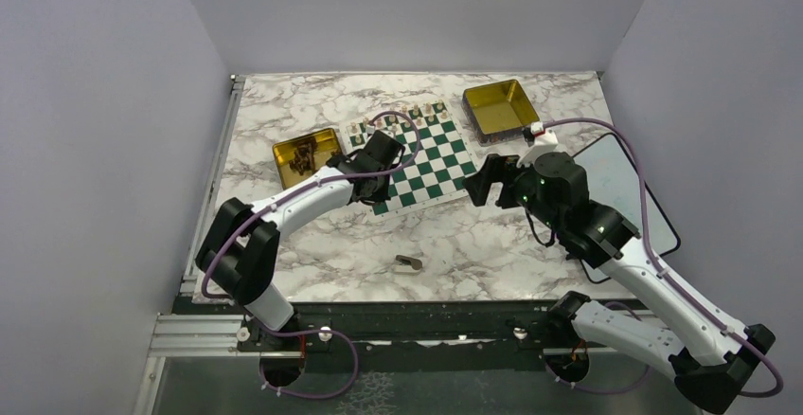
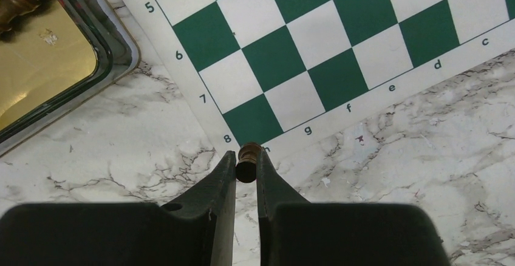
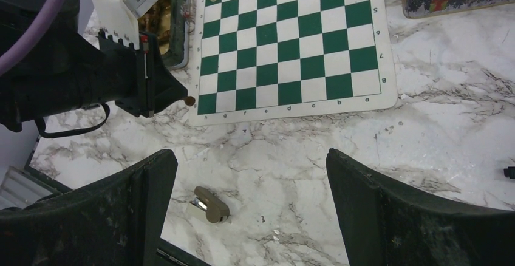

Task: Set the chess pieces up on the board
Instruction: Place the chess piece on the chessboard.

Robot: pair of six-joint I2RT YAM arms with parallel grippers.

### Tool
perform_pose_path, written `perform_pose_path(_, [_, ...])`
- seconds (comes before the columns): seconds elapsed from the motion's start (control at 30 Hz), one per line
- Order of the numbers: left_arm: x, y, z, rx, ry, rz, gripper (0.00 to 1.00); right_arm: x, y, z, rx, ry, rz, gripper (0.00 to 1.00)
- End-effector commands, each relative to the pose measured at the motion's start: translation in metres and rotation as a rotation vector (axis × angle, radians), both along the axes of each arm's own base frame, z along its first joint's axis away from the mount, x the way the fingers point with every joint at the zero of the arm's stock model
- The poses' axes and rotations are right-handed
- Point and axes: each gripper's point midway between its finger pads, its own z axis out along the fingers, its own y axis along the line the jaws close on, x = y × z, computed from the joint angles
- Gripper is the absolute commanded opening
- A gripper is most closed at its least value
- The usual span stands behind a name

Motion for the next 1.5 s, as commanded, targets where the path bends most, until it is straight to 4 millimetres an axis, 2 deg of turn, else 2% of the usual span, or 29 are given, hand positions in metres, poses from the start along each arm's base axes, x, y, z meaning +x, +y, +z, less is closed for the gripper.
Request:
perform_pose_path(0.0, [0.007, 0.000, -0.011, 0.002, -0.020, 0.036, 0.05, -0.002, -0.006, 0.003, 0.001, -0.017, -0.022, 0.98])
perform_pose_path(0.63, [0.014, 0.000, -0.038, 0.038, -0.019, 0.033, 0.05, -0.005, -0.009, 0.005, 0.006, -0.021, -0.023, 0.98])
perform_pose_path(1.2, [0.009, -0.001, -0.045, 0.027, 0.002, 0.020, 0.05, -0.006, -0.010, 0.004, 0.006, -0.017, -0.025, 0.98])
perform_pose_path(1.47, [0.009, -0.001, -0.042, 0.027, -0.001, 0.014, 0.18, -0.006, -0.009, 0.004, 0.008, -0.018, -0.026, 0.98])
